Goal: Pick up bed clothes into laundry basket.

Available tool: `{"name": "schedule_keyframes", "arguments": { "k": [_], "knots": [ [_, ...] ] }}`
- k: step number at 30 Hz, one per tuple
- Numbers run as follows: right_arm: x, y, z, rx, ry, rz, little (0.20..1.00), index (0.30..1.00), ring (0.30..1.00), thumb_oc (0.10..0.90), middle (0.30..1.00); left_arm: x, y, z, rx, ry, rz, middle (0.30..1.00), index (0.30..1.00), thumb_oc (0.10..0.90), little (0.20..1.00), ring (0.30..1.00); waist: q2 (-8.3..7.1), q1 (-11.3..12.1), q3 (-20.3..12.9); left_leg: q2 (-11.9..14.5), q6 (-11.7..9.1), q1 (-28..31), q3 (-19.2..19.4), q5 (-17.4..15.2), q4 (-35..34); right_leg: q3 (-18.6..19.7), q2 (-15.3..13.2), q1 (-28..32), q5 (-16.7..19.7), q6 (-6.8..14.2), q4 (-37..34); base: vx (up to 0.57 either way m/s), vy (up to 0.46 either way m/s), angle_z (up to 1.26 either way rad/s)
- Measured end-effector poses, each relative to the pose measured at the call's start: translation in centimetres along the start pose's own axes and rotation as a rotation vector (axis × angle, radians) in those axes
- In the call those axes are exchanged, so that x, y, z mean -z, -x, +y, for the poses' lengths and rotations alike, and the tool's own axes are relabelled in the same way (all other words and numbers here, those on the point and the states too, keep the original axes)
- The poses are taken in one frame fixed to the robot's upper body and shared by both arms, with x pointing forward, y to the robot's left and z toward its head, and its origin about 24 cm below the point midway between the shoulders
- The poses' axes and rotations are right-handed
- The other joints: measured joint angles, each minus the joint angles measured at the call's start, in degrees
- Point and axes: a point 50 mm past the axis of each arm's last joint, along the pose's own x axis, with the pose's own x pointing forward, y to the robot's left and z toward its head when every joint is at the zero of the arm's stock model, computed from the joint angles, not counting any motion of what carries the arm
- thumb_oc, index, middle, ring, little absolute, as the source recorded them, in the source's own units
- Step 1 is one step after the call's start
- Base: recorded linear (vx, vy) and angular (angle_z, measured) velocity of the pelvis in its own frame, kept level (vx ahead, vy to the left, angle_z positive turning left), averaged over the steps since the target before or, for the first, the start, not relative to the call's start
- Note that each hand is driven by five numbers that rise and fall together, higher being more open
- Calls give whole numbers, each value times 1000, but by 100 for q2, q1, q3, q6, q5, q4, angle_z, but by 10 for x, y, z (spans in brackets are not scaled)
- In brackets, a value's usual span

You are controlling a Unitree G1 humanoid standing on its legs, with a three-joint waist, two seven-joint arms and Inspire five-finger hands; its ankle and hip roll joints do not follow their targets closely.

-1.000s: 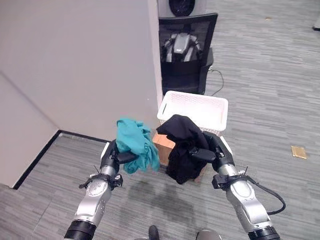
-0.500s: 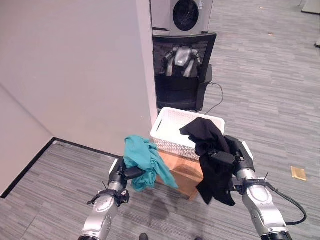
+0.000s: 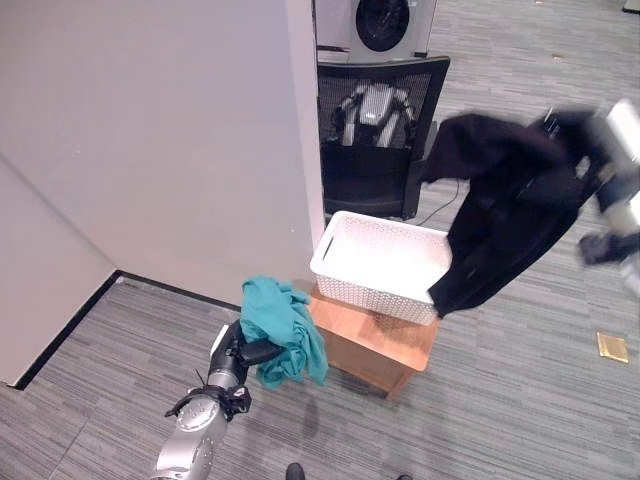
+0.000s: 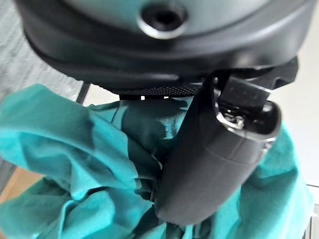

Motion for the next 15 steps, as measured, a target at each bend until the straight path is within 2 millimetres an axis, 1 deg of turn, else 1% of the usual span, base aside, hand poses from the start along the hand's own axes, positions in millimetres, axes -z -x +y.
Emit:
{"name": "schedule_keyframes", "arguments": {
  "k": [1,3,4,6,7,8,9,10,11,12,13,15],
  "knots": [
    [-11,-19,-21,-12,175,7,300,300,300,400,300,0,-2,-4,29,-6,6,300,300,400,300,300,-17,25,-14,7,-3,-8,18,4,-1,5,3,-15,7,11,-1,0,0,0],
    [-18,-31,-37,18,238,18,300,300,300,400,300,-1,-1,-3,41,9,-3,300,300,400,300,300,-133,71,-14,26,-4,-4,19,3,0,3,23,-10,7,11,-1,0,0,0],
    [-30,-40,-54,59,287,9,300,300,300,400,300,-1,-1,-4,47,11,-1,300,300,400,300,300,-236,124,-39,36,-4,-29,15,3,0,-7,30,-32,6,10,-2,15,-1,-4],
    [-44,-54,-61,80,319,-3,300,300,300,400,300,1,-1,-3,46,14,11,300,300,400,300,300,-298,122,-76,20,-2,-36,36,2,0,-2,5,-52,3,14,-4,0,0,0],
    [-51,-58,-66,96,321,-18,300,300,300,400,300,1,-1,-4,57,13,10,300,300,400,300,300,-343,150,-104,13,-2,-64,28,2,0,-16,-3,-65,2,16,-4,10,-7,4],
    [-56,-61,-64,104,308,-32,300,300,300,400,300,1,0,-4,57,11,13,300,300,400,300,300,-384,158,-130,9,-2,-70,13,2,0,-17,-6,-66,2,16,-4,16,-3,6],
    [-61,-67,-59,96,304,-44,300,300,300,400,300,2,0,-2,57,5,19,300,300,400,300,300,-418,163,-153,9,-2,-73,8,2,1,-22,-6,-65,0,17,-5,24,-6,5],
    [-69,-76,-45,72,287,-64,300,300,300,400,300,3,0,-2,63,-10,26,300,300,400,300,300,-474,169,-190,13,-2,-82,-5,2,1,-26,-8,-69,-3,18,-9,17,-5,5],
    [-72,-79,-35,50,279,-81,300,300,300,400,300,4,1,-3,70,-11,30,300,300,400,300,300,-483,241,-201,15,-2,-108,-21,2,0,-39,-18,-75,-11,24,-14,0,0,0],
    [-73,-82,-27,40,270,-87,300,300,300,400,300,5,1,-4,75,-14,36,300,300,400,300,300,-498,280,-216,15,-2,-109,-5,2,0,-33,-26,-92,-10,25,-10,0,0,0],
    [-73,-86,-12,6,258,-88,300,300,300,400,300,6,1,-5,86,-18,42,300,300,400,300,300,-511,336,-235,18,-8,-146,-22,6,0,-39,-22,-119,-10,24,-42,0,0,0],
    [-75,-90,10,-44,263,-94,300,300,300,400,300,7,2,-6,93,-11,47,300,300,400,300,300,-522,430,-255,26,-26,-225,-20,20,1,-32,-13,-210,2,11,-42,0,0,0]
  ]
}}
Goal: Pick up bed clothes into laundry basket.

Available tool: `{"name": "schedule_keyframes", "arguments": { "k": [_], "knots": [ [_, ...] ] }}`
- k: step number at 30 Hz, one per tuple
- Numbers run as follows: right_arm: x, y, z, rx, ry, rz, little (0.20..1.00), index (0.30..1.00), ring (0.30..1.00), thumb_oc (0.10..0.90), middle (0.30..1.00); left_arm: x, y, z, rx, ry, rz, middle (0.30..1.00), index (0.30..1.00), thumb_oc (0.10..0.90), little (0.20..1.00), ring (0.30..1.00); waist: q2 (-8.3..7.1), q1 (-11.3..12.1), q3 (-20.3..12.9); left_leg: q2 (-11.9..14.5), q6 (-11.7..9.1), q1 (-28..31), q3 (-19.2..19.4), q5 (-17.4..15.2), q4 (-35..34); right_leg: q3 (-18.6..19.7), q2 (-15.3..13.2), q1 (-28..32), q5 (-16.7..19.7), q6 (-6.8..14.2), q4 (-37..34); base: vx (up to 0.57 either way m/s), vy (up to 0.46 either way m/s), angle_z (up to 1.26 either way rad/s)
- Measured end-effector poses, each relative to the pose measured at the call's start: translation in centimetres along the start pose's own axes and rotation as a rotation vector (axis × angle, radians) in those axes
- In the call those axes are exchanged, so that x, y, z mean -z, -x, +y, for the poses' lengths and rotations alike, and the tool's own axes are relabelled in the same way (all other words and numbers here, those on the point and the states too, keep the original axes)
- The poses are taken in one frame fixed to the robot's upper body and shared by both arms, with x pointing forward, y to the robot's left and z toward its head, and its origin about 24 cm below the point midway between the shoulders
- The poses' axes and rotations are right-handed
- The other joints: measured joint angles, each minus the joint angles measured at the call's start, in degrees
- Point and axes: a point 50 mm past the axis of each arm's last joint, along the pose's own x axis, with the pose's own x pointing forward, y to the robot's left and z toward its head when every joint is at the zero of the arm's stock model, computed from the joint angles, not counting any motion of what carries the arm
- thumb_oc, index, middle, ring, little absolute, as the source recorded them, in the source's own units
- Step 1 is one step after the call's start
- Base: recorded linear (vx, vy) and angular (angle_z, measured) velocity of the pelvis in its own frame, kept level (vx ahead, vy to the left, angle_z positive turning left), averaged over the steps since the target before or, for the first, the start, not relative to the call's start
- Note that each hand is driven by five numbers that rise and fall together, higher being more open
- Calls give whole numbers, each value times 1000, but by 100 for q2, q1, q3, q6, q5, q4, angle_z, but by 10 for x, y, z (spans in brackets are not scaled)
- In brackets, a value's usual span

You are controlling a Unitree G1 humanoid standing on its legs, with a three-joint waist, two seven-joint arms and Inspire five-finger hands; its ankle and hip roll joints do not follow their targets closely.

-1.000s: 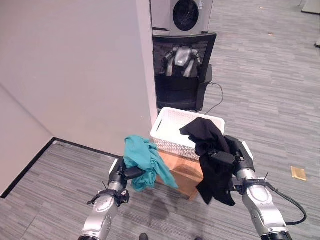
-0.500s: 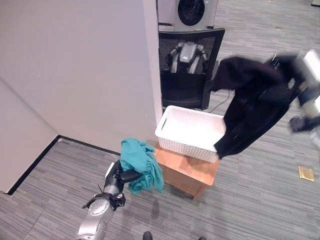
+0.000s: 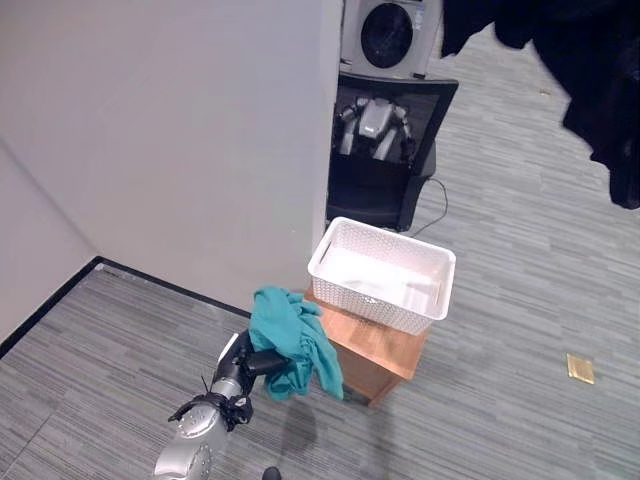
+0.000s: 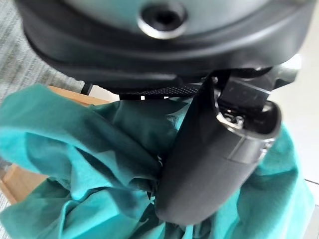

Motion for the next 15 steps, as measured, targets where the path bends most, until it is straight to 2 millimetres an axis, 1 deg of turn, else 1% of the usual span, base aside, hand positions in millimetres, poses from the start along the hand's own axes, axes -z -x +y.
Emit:
{"name": "schedule_keyframes", "arguments": {
  "k": [2,4,8,9,10,15],
  "knots": [
    [-6,-3,23,-53,2,-13,300,300,300,400,300,1,0,-1,4,0,5,300,300,400,300,300,-3,125,-2,-10,-3,-100,-30,12,0,-48,24,-60,9,-12,1,-2,-3,9],
    [-7,-7,40,-93,6,3,300,300,300,400,300,1,0,-2,9,-2,6,300,300,400,300,300,-6,236,-3,-18,-1,-148,-72,15,2,-98,22,-83,9,-11,5,-5,-4,14],
    [1,-7,47,-131,50,50,300,300,300,400,300,1,0,-2,12,-4,8,300,300,400,300,300,-10,381,-1,-28,2,-224,-214,16,2,-228,21,-93,8,-10,36,8,5,17],
    [6,-6,51,-143,69,76,300,300,300,400,300,1,0,-1,10,-10,10,300,300,400,300,300,-10,387,-1,-31,2,-226,-281,16,2,-311,22,-52,8,-10,35,10,8,24],
    [10,-6,53,-149,86,96,300,300,300,400,300,0,1,0,9,-14,9,300,300,400,300,300,-10,397,-1,-33,4,-226,-321,15,2,-315,21,-32,9,-10,35,12,6,22],
    [29,-3,54,-156,119,183,300,300,300,400,300,-1,1,3,6,-23,12,300,300,400,300,300,-10,481,-1,-35,4,-223,-331,14,2,-336,21,-18,8,-9,34,9,3,3]
  ]
}}
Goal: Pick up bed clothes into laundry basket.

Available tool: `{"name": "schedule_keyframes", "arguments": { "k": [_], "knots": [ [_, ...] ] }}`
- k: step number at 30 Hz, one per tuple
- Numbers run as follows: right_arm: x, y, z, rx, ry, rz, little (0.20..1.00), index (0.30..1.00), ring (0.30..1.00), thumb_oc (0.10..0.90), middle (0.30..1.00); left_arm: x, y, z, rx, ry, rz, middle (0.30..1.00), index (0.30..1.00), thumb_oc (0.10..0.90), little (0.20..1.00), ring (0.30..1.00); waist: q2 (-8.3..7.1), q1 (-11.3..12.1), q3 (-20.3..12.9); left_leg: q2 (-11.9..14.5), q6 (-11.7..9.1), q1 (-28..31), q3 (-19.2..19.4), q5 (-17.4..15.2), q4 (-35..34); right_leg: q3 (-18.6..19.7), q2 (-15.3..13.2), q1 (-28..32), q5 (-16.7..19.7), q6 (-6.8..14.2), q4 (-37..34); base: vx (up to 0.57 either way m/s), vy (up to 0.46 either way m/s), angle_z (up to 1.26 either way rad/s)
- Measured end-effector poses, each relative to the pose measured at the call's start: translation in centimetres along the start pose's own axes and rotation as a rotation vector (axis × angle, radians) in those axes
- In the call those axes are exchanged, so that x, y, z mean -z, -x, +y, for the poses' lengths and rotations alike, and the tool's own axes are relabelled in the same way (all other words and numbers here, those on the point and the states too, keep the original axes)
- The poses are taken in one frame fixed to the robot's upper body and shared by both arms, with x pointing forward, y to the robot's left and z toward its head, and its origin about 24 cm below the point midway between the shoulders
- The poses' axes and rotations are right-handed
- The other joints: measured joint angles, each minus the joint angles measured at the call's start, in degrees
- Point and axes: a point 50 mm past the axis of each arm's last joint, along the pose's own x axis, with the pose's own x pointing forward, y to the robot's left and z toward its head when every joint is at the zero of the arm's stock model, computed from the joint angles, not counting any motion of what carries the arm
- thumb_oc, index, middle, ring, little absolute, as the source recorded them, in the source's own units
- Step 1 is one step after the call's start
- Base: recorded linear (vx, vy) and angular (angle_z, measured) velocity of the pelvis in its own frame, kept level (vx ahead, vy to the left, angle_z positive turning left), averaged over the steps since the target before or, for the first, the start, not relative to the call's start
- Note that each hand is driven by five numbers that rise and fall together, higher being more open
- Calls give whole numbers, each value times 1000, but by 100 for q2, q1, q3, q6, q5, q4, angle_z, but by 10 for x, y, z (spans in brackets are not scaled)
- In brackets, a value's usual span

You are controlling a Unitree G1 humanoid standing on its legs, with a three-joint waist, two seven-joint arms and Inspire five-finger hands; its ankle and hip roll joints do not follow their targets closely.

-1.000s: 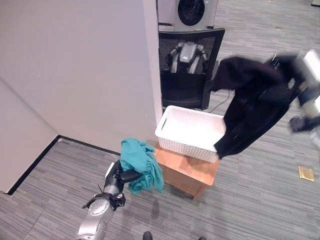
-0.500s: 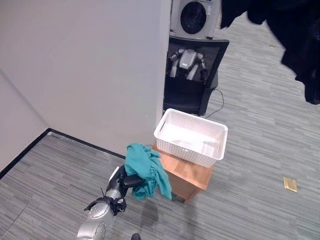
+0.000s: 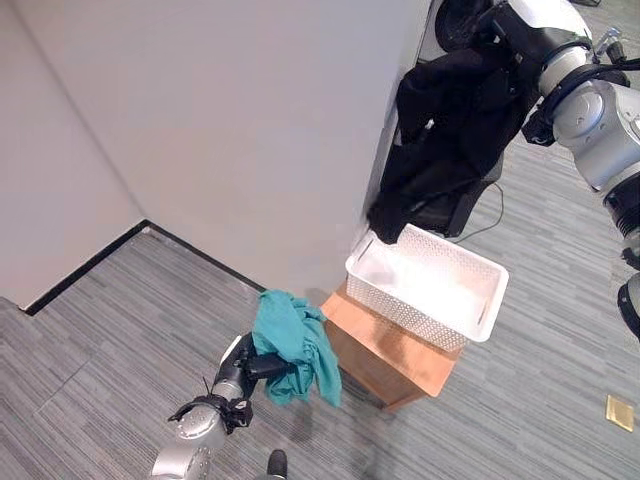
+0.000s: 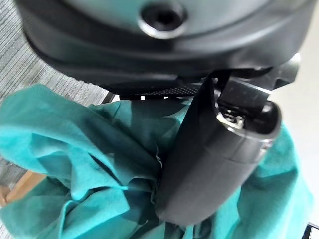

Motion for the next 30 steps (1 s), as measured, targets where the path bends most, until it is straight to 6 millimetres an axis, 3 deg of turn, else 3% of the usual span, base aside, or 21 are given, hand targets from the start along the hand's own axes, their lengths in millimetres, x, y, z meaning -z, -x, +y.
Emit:
{"name": "schedule_keyframes", "arguments": {
  "k": [7,15,19,24,30],
  "knots": [
    [11,0,4,-10,14,69,300,300,300,400,300,0,0,0,4,-2,4,300,300,400,300,300,3,10,2,-2,0,-5,2,0,0,8,-6,-7,-35,43,-35,0,0,0],
    [-10,-3,13,-29,71,-10,300,300,300,400,300,4,0,-6,25,-7,18,300,300,400,300,300,8,0,7,-5,-22,-157,11,34,-1,33,-11,-176,-51,46,-35,-10,-2,-1],
    [-21,1,32,-71,62,-78,300,300,300,400,300,3,-1,-7,27,-8,15,300,300,400,300,300,-5,12,14,-1,-21,-198,11,33,0,33,-3,-214,-50,45,-34,0,0,0],
    [-20,5,52,-120,70,-80,300,300,300,400,300,0,-2,-7,28,-11,7,300,300,400,300,300,-58,16,70,-1,-21,-272,12,33,0,34,0,-293,-46,41,-29,0,0,0],
    [-22,4,53,-123,77,-85,300,300,300,400,300,-3,-4,-8,27,-14,-2,300,300,400,300,300,-74,12,145,1,-21,-271,19,33,0,33,0,-296,-44,38,0,0,0,0]
  ]
}}
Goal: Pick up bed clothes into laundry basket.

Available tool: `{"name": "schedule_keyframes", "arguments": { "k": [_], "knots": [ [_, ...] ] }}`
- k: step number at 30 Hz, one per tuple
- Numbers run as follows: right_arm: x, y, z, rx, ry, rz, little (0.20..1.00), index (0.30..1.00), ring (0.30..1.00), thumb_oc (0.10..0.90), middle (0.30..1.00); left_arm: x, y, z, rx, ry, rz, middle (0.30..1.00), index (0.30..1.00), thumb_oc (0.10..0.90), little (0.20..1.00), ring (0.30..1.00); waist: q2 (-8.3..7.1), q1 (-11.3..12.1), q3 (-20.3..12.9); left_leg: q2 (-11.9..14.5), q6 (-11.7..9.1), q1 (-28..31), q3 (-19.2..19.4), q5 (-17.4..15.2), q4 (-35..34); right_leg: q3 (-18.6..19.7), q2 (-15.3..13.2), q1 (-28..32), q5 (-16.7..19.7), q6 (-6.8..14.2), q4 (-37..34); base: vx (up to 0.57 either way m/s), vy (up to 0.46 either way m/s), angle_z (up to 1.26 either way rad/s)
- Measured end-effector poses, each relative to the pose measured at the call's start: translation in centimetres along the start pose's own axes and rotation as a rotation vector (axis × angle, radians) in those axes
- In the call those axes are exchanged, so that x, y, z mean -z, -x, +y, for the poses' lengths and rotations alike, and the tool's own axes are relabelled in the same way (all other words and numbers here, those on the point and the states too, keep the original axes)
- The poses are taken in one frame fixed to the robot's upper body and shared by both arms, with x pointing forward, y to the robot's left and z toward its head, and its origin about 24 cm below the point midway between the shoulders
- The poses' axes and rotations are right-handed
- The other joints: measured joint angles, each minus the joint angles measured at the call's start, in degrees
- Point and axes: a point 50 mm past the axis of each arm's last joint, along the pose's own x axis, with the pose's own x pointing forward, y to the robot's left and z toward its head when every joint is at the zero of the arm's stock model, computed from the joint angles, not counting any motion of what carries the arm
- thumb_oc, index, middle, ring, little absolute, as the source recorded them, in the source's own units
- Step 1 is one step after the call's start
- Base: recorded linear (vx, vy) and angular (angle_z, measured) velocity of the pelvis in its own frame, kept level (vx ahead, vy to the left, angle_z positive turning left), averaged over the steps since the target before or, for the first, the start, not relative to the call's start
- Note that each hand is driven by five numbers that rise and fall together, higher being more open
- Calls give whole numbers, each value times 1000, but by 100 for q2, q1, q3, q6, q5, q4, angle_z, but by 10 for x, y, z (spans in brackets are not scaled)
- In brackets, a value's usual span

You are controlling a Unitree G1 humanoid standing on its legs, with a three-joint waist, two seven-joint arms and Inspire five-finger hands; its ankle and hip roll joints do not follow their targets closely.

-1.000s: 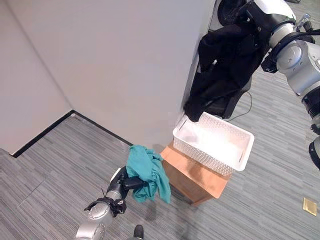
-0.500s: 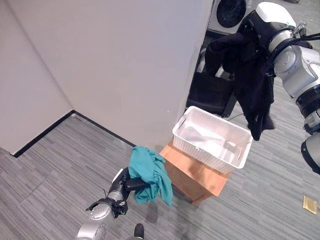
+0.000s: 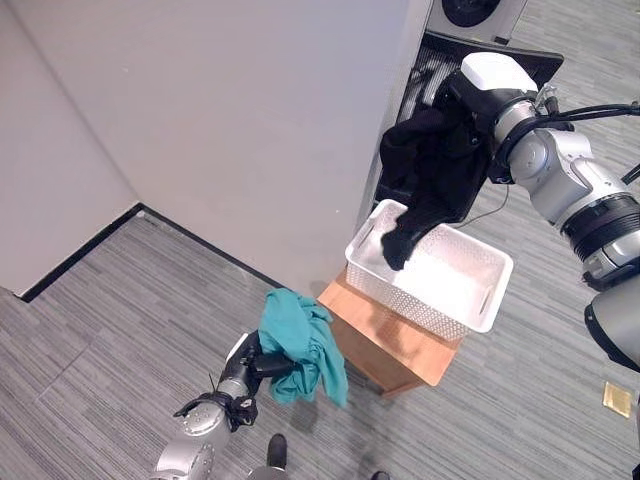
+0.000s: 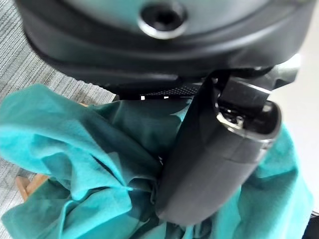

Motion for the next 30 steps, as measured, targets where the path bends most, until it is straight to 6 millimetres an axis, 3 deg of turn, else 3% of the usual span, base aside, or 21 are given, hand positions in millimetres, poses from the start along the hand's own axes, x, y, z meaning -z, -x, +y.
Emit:
{"name": "schedule_keyframes", "arguments": {
  "k": [10,17,22,26,27,28,29,30],
  "knots": [
    [0,-1,2,7,-33,10,300,300,300,400,300,-3,-1,1,-15,-6,-8,300,300,400,300,300,-8,5,299,8,-2,-52,4,2,0,3,11,-59,10,-14,1,-43,-6,-1],
    [0,1,23,-43,-56,19,300,300,300,400,300,-6,-2,4,-22,-20,-16,300,300,400,300,300,-97,37,529,22,-10,-256,-9,9,2,-9,28,-254,28,-37,2,-29,-10,0],
    [-12,0,42,-89,-80,-7,300,300,300,400,300,-11,-3,5,-26,-24,-35,300,300,400,300,300,-112,50,649,43,-10,-285,-22,8,6,-55,56,-270,44,-59,1,-12,4,1],
    [-18,-1,45,-95,-92,-21,300,300,300,400,300,-21,-8,6,-33,-32,-66,300,300,400,300,300,-142,135,839,122,-13,-523,-44,2,356,-164,116,-317,178,-219,3,-6,9,8],
    [-17,-1,46,-95,-98,-13,300,300,300,400,300,-26,-9,7,-36,-39,-79,300,300,400,300,300,-198,188,966,118,-16,-873,-73,-136,977,-166,98,-311,295,-365,9,-2,22,17],
    [-16,-2,47,-97,-102,-5,300,300,300,400,300,-29,-10,7,-34,-44,-87,300,300,400,300,300,-216,187,987,114,23,-1059,-109,-251,1181,-160,55,-318,328,-404,10,1,16,21],
    [-14,-2,48,-102,-108,8,300,300,300,400,300,-29,-9,7,-30,-47,-89,300,300,400,300,300,-228,189,990,42,64,-1076,-221,-327,938,-114,39,-332,324,-401,10,0,0,0],
    [-10,-2,44,-80,-136,24,300,300,300,400,300,-28,-6,2,-11,-42,-98,300,300,400,300,300,61,215,970,181,31,-818,-203,135,157,-130,251,-340,286,-349,7,5,23,-7]
  ]
}}
